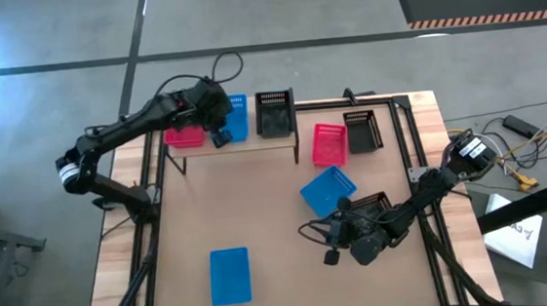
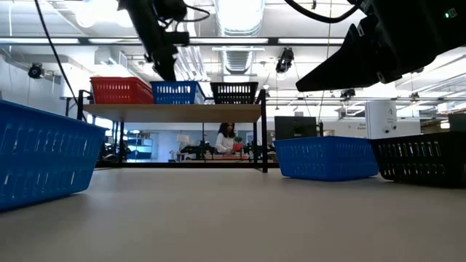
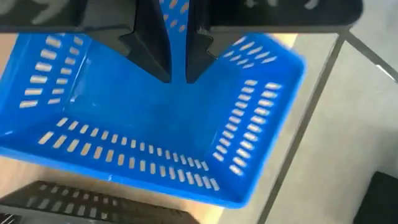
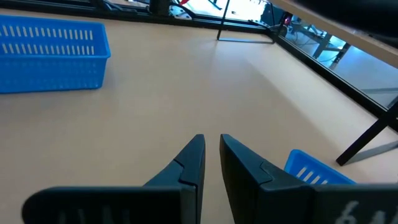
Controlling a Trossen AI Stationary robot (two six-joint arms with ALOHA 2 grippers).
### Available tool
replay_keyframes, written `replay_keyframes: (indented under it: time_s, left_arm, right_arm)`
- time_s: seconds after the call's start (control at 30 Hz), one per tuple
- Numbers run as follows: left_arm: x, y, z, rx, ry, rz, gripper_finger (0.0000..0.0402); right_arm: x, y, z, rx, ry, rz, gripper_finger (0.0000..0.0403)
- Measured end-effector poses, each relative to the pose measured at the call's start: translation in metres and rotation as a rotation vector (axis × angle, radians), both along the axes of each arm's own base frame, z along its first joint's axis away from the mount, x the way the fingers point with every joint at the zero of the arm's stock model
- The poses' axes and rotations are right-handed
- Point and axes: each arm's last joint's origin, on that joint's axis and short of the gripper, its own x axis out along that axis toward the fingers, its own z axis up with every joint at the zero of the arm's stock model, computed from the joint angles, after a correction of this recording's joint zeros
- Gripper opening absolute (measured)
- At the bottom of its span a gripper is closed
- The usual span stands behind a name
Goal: Stack baskets on shelf by color
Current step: Stack the top right black bin on top of the black bin on the shelf
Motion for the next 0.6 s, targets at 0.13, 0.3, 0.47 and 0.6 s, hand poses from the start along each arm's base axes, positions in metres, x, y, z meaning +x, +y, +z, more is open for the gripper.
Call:
replay_keyframes:
  time_s: [0.13,0.3,0.47,0.6]
  left_arm:
    - [0.014,-0.004,-0.001,0.028,-0.052,-0.037,0.0031]
    - [0.017,-0.005,0.0,0.039,-0.058,-0.038,0.0031]
    - [0.002,-0.021,0.009,0.014,-0.054,-0.018,0.0031]
    - [-0.008,-0.059,0.018,0.029,-0.108,-0.098,0.0031]
  right_arm:
    - [0.0,0.0,0.0,0.002,-0.001,0.0,0.0043]
    - [-0.001,0.001,0.0,0.0,0.001,0.002,0.0043]
    - [-0.025,0.012,0.019,-0.037,0.021,0.03,0.0043]
    - [-0.052,0.012,0.037,0.018,0.038,0.032,0.0043]
